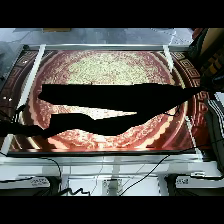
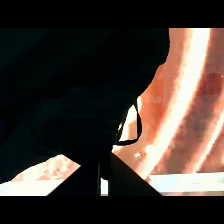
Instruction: Fold the clothes and pants, and hang the long-sleeved shirts on hangers.
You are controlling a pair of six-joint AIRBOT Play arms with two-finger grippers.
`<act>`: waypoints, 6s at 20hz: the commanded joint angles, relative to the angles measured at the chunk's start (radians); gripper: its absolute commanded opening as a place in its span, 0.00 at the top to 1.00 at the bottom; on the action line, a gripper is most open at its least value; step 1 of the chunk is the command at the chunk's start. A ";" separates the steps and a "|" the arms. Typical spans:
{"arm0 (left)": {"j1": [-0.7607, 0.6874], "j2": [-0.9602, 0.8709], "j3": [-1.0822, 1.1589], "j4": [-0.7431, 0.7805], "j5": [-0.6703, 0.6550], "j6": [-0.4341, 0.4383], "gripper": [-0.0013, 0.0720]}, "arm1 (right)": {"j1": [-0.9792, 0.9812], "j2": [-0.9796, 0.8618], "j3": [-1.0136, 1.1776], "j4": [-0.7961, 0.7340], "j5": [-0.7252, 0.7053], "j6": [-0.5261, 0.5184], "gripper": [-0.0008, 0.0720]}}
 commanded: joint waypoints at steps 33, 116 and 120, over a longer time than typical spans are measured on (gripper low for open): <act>-0.373 0.031 0.109 0.348 0.092 0.058 0.29 | 0.001 -0.001 0.001 -0.005 -0.003 0.001 0.96; -0.350 0.156 0.478 0.628 0.045 -0.266 0.97 | -0.127 0.203 -1.201 0.657 -0.299 -0.256 0.96; -0.350 0.154 0.478 0.623 0.049 -0.278 0.97 | -0.127 0.246 -0.999 0.668 -0.306 -0.249 0.96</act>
